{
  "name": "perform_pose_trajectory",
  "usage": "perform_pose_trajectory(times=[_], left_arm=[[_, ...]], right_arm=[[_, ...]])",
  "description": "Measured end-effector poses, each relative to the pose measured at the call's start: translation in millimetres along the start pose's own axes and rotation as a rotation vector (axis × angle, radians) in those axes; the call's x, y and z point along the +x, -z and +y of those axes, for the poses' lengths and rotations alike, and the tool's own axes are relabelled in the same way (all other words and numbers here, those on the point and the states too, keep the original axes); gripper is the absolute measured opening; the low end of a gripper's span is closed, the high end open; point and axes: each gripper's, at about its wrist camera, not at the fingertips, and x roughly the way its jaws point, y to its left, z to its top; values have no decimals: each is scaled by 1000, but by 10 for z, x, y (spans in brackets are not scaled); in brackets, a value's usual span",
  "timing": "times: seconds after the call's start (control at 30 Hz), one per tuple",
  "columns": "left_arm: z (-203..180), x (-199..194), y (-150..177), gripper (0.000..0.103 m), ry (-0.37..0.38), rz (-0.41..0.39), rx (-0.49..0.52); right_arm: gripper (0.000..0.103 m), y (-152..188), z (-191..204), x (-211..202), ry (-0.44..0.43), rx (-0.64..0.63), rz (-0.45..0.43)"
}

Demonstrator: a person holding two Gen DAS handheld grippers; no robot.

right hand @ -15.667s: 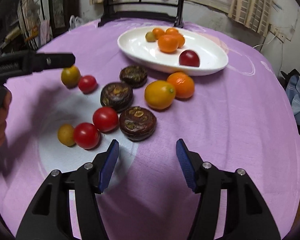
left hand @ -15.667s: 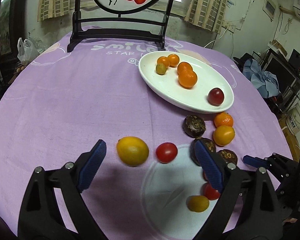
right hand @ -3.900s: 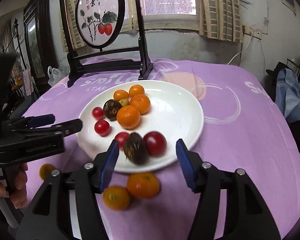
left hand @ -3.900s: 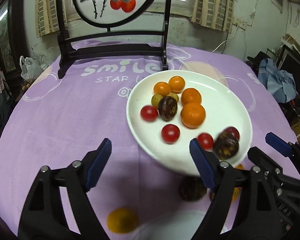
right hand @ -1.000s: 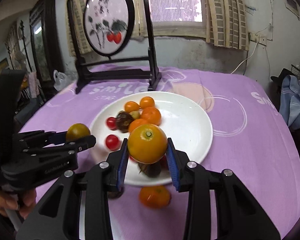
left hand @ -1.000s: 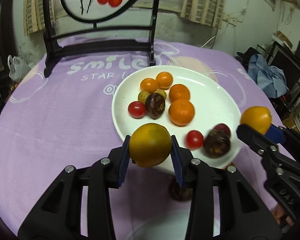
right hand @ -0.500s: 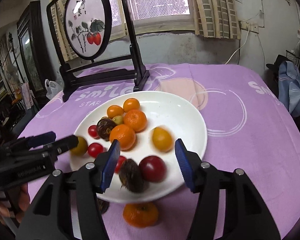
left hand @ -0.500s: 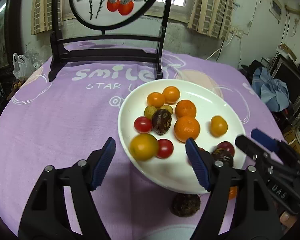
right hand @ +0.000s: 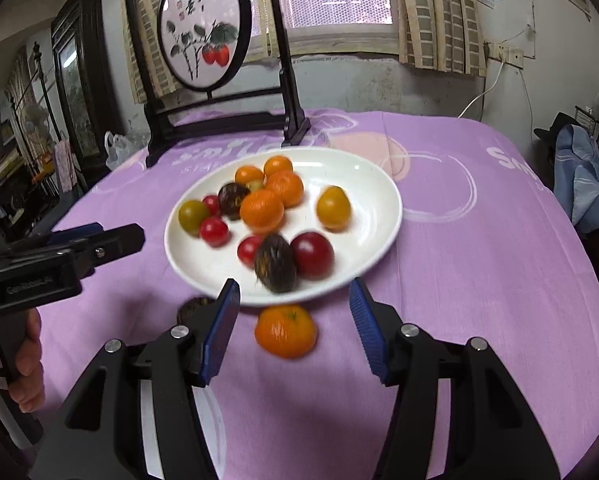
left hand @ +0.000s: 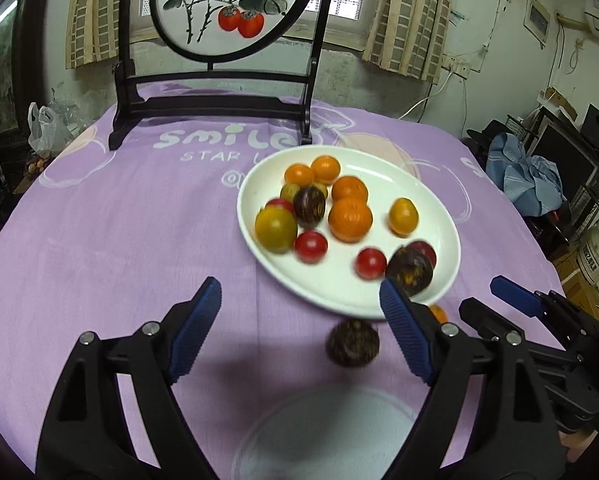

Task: Organize fruits
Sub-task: 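Grasp the last tangerine with the right gripper, then grasp the last dark brown round fruit with the left gripper while the right holds the tangerine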

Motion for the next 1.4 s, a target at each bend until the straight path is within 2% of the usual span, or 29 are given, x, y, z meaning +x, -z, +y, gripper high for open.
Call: perform_pose_trajectory(times=[0.1, 0.2, 0.47, 0.53, 0.6, 0.63, 0.93, 1.17, 1.4], left_arm=[[23, -22, 118, 84, -7, 5, -2], [58, 16, 211, 84, 0, 40, -9], [92, 57, 285, 86, -5, 66, -5], [100, 62, 284, 86, 1, 67, -5], [95, 67, 290, 86, 5, 70, 0], [85, 74, 299, 86, 7, 74, 7], [-37, 131, 383, 87, 13, 105, 48], [-256, 273, 477, 87, -27, 137, 114], [-405, 482, 496, 86, -50, 173, 135]], right_arm=[[57, 109, 42, 52, -5, -26, 46], [57, 180, 114, 155, 30, -68, 80], [57, 224, 217, 486, 101, -109, 144], [57, 204, 231, 551, 93, -111, 156], [44, 180, 239, 602, 108, -111, 160], [44, 170, 228, 611, 107, -101, 160], [43, 281, 91, 299, 53, -35, 141], [43, 370, -40, -1, 22, 24, 108], [43, 379, -67, -64, -2, 31, 100]])
